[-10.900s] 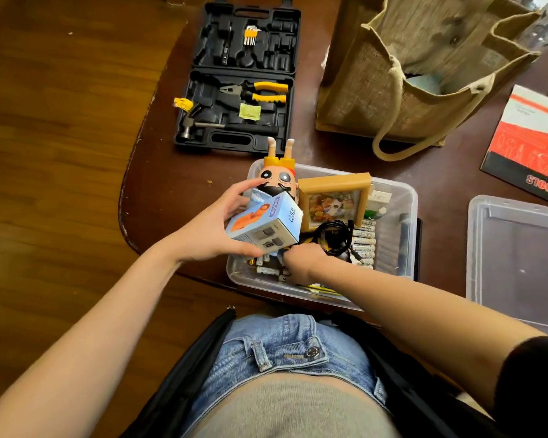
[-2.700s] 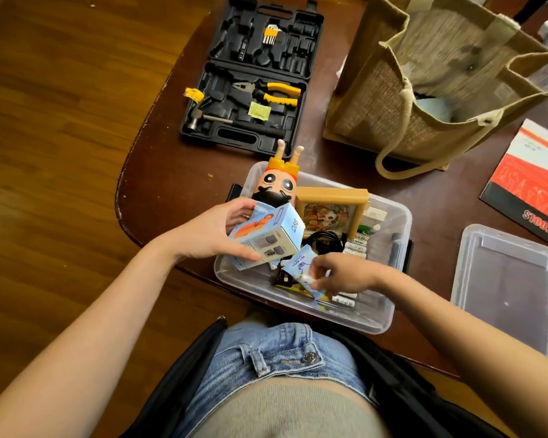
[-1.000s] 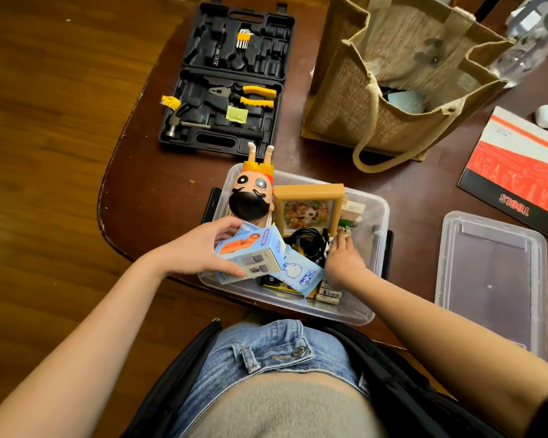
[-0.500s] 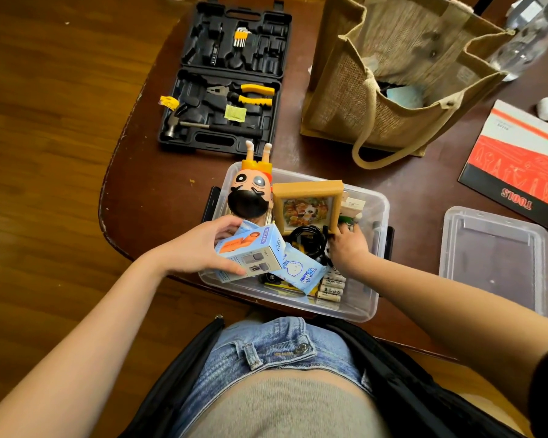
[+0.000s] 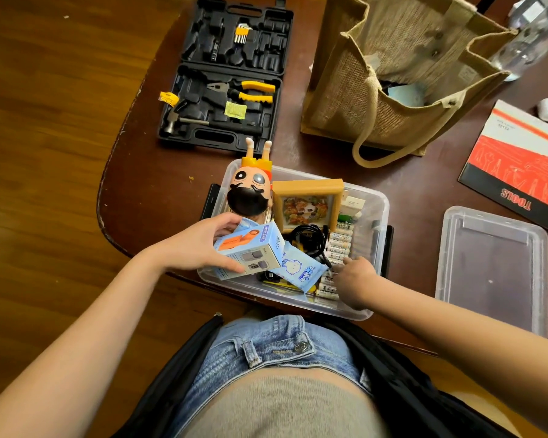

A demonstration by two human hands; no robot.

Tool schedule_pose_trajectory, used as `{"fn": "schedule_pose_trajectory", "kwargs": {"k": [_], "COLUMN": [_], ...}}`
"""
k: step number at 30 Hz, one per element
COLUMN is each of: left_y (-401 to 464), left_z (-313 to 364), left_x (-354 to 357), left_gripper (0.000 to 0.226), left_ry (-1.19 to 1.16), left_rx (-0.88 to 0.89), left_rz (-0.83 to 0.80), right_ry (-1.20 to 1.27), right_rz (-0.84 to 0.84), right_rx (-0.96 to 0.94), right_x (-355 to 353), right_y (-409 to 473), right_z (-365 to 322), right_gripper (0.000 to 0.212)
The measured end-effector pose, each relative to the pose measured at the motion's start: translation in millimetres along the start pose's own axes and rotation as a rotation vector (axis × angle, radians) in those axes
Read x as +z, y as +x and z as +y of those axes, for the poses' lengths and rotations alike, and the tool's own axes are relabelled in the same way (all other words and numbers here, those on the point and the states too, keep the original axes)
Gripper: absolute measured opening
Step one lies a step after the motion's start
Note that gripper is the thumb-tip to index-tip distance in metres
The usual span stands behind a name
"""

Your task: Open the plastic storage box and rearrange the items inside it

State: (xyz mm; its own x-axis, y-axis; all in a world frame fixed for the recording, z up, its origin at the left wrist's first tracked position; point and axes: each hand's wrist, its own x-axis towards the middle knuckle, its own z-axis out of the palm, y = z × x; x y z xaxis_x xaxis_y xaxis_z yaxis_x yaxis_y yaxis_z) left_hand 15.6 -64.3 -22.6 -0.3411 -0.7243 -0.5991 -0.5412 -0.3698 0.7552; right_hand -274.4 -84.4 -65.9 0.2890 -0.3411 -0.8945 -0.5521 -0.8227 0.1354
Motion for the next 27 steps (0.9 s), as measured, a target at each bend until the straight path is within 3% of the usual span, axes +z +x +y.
{"fn": "schedule_pose_trajectory", "kwargs": {"k": [3, 6, 7, 11, 14, 17, 22, 27], "left_y": [0, -3, -4, -12, -19, -24, -25, -26], "left_z": [1, 3, 3, 0, -3, -6, -8, -12], "left_x": [0, 0, -1, -11, -17, -21, -20, -19], "left_gripper": [0.083, 0.08, 0.081, 0.093, 0.087, 0.082, 0.076, 0.085], "left_ry": [-0.003, -0.026, -0.042, -0.185, -0.348, -0.477, -0.541, -0.577], "left_rx": [0.001, 0.009, 0.012, 0.018, 0.024, 0.055, 0.083, 0.1], "left_rz": [-0.002, 0.019, 0.038, 0.125, 0.171, 0.193, 0.206, 0.205], "right_ry": [-0.005, 0.061, 0.114, 0.527, 0.743, 0.745, 0.646, 0.596], "right_rz": [-0.035, -0.05, -0.007, 0.182, 0.225, 0.242, 0.226, 0.216], "right_rx": [-0.018, -0.057, -0.081, -0.296, -0.415, -0.355, -0.184, -0.161], "right_x": [-2, -14, -22, -57, -79, -95, -105, -103], "right_y": [-3, -13, -18, -20, -5, 20, 46, 57], "right_z": [4, 3, 2, -6, -22, -42, -78, -91], "right_gripper": [0.048, 0.026, 0.017, 0.027, 0.029, 0.021, 0.029, 0.008]}}
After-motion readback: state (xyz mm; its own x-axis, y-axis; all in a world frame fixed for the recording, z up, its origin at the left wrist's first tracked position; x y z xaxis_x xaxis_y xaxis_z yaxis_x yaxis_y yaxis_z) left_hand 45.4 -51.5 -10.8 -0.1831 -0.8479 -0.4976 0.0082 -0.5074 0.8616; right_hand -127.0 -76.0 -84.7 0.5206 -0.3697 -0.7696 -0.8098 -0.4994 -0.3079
